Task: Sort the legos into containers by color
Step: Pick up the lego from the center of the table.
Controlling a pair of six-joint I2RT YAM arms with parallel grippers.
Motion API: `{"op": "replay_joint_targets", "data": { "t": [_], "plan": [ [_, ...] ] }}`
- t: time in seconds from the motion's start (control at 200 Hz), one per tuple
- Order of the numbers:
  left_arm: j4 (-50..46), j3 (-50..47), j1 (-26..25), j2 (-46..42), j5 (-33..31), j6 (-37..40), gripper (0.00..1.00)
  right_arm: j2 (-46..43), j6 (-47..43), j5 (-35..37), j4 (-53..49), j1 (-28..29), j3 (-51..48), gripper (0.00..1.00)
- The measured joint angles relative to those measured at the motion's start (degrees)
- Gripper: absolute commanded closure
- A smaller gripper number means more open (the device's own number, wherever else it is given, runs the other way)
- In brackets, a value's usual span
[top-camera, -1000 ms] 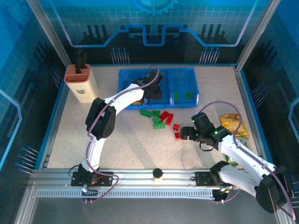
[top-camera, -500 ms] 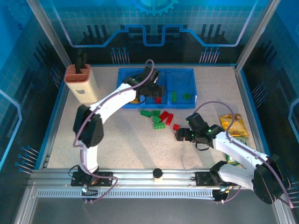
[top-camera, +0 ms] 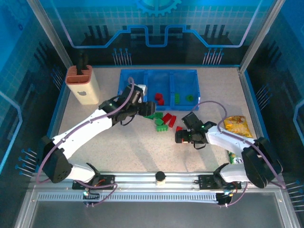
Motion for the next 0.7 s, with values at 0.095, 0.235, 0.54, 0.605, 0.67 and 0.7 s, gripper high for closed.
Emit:
{"op": "replay_joint_targets", "data": {
  "t": [0.095,0.235,0.54,0.605,0.67,0.7],
  "plan": [
    [0.0,-5.9,0.0,-4.2,-0.5,-0.9,0.32,3.0,-0.5,-0.3,1.3,0.3,1.4,0.12],
    [0.4,-12.7,0.9,-9.7,-1.3,-1.7,0.33,7.2,-0.7,0.4,2.5,1.8,2.8,0.20],
    [2.2,-23.9,2.9,-14.6,-1.3,-4.5,0.37,10.0,1.8,7.6,1.0,6.1,4.2,0.41],
    [3.1,-25.5,2.9,-15.1,-1.3,-5.0,0.38,10.5,2.4,8.0,1.0,6.9,4.7,0.43],
    [3.9,-26.6,3.0,-15.3,-1.3,-5.7,0.39,10.6,2.9,8.2,1.1,7.6,5.0,0.47],
    [4.3,-27.1,3.0,-15.3,-1.3,-5.8,0.39,10.6,3.1,8.2,1.0,7.8,5.1,0.48]
  ]
}}
